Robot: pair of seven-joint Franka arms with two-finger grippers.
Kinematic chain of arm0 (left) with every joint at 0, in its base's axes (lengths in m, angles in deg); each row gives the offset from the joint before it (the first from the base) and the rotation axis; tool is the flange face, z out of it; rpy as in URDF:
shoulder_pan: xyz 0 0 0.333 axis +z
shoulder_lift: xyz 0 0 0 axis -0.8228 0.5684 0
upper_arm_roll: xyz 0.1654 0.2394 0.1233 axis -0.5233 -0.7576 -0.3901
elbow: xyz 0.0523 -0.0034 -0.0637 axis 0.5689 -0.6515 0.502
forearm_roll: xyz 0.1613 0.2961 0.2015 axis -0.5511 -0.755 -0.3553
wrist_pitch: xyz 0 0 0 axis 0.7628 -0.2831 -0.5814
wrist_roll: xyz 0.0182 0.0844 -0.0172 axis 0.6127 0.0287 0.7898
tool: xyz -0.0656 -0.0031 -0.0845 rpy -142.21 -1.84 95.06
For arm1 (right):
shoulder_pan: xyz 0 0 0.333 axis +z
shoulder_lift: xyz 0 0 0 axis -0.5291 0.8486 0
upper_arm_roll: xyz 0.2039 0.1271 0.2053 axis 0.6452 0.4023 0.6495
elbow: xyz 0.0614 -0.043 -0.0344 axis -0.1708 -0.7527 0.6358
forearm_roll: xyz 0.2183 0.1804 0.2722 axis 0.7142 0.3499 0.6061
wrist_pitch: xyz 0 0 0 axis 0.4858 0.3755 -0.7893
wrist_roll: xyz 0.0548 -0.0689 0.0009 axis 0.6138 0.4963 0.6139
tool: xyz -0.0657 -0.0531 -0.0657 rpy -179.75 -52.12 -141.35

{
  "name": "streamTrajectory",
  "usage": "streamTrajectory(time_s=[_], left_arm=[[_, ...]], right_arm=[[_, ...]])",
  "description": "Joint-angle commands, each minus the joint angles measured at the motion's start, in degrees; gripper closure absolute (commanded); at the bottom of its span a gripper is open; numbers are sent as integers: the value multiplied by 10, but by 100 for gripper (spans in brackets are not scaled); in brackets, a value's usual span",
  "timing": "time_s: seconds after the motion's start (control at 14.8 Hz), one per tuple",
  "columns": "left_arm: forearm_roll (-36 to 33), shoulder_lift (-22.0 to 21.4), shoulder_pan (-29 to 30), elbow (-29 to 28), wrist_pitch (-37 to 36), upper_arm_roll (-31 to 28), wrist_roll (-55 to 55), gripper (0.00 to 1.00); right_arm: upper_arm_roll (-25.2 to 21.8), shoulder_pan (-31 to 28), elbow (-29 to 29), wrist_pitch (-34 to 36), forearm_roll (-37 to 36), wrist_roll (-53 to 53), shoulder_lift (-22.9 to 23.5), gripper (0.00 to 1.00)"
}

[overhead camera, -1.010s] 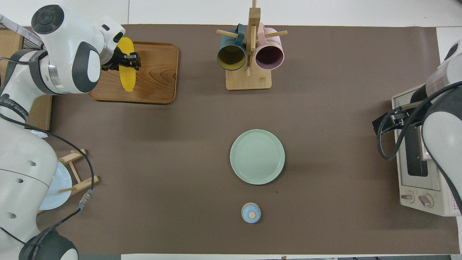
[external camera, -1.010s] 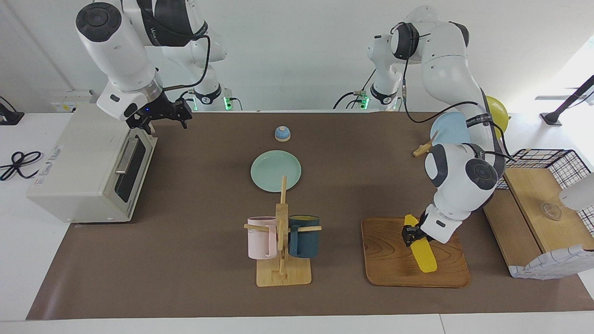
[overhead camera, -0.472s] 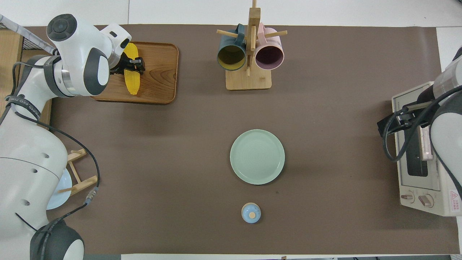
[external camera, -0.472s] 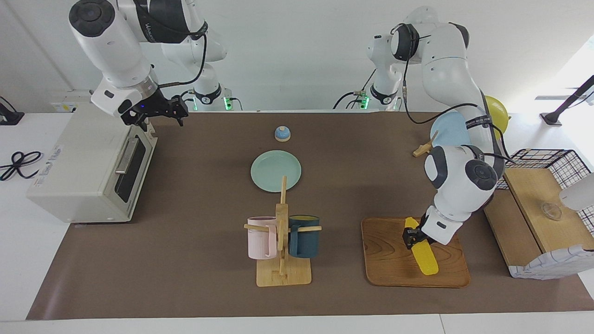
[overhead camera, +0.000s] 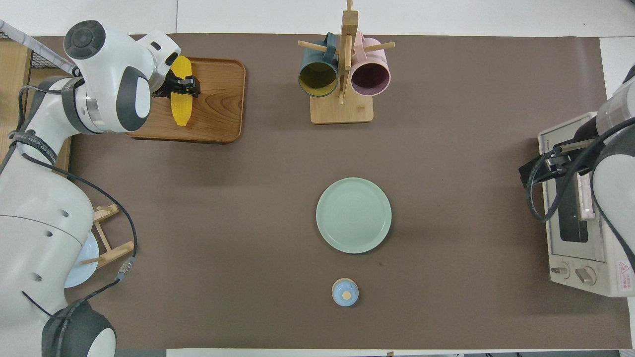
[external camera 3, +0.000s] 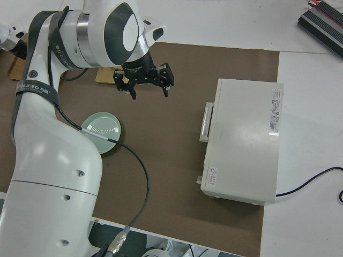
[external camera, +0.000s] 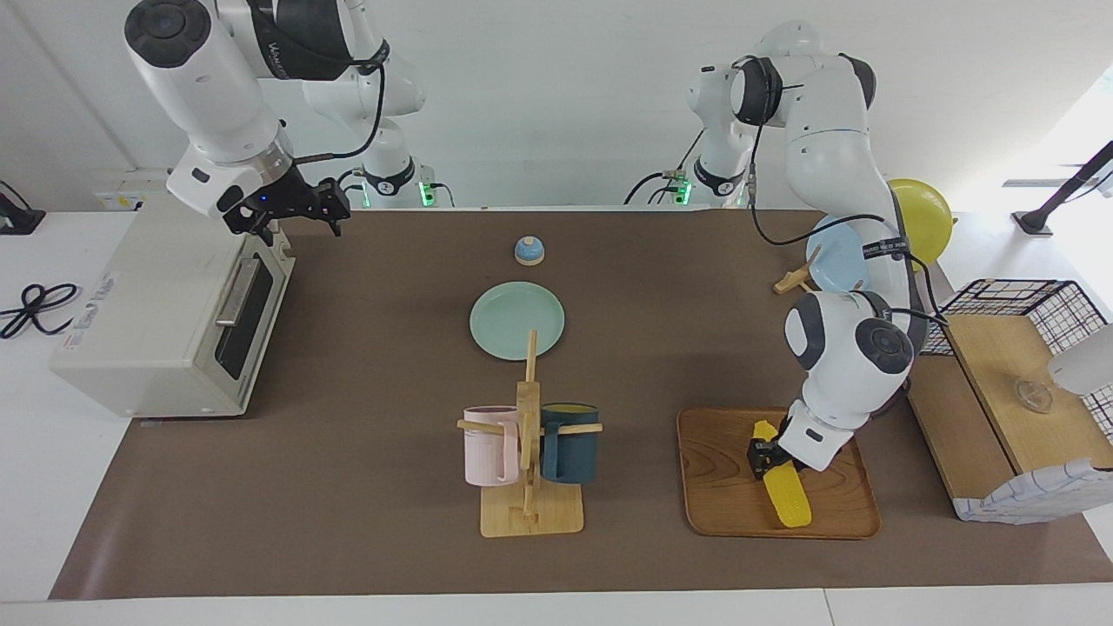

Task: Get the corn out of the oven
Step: 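Lower the corn onto the wooden tray and open the left gripper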

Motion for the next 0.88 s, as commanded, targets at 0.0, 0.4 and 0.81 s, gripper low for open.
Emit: streamTrajectory(time_s=[0.0,0.4,0.81], left_arm=[[-13,-5,2,-1,3,0,-6,0],[-11,-100,14,-10,-73,-11,1,0],[-12,-218,14,-14,-256,-37,1,0]], right_arm=[[1,-13,-5,-1,-2,-5,-7,0],[1,-22,-6,-1,-2,-5,-8,0],[1,-21,-7,-1,-2,-5,-8,0]])
